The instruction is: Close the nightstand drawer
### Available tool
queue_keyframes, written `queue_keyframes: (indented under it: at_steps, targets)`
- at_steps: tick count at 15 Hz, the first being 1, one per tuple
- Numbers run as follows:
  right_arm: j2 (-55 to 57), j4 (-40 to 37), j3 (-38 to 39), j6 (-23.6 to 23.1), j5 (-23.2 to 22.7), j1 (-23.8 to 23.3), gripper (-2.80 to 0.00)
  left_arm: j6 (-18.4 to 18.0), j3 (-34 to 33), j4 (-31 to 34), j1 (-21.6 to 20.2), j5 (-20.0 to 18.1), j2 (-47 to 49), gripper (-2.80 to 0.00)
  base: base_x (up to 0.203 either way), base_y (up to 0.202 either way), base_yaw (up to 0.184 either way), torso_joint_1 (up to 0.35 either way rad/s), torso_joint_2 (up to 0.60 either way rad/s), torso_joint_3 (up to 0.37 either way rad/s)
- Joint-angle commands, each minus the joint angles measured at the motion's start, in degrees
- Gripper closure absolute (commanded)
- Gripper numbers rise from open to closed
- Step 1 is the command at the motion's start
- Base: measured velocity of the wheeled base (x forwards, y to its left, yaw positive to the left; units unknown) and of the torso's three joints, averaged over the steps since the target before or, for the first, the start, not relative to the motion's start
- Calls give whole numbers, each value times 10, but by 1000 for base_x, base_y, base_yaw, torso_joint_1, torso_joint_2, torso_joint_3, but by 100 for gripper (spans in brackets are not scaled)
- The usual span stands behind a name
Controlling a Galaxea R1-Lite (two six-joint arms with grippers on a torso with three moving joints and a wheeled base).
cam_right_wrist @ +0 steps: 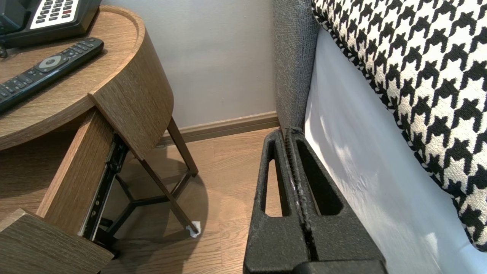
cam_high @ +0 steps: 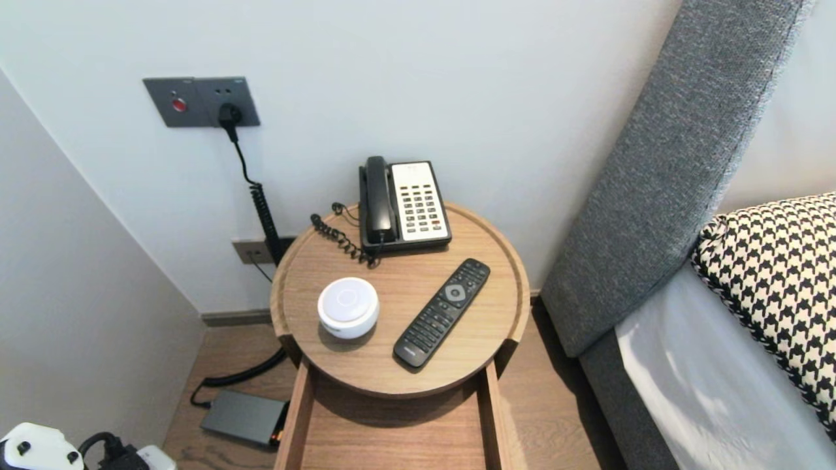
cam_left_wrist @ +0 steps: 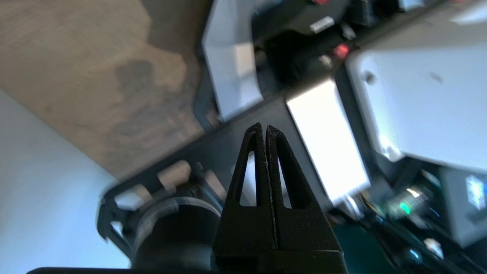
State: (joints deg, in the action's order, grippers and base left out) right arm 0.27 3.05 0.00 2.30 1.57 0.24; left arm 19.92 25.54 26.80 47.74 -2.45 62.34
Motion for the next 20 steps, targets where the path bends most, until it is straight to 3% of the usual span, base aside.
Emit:
queue_keyframes:
  at_steps: [1,9,20]
  targets:
    - [1,0,15,1,0,0,0,1,-28,-65,5,5,36,0,0,0,0,0,0,0]
    - [1,0,15,0,0,0,0,12,-28,-174,5,9,135,0,0,0,0,0,0,0]
    - [1,0,15,1,0,0,0,40,25,-187,4,8,176,0,0,0,0,0,0,0]
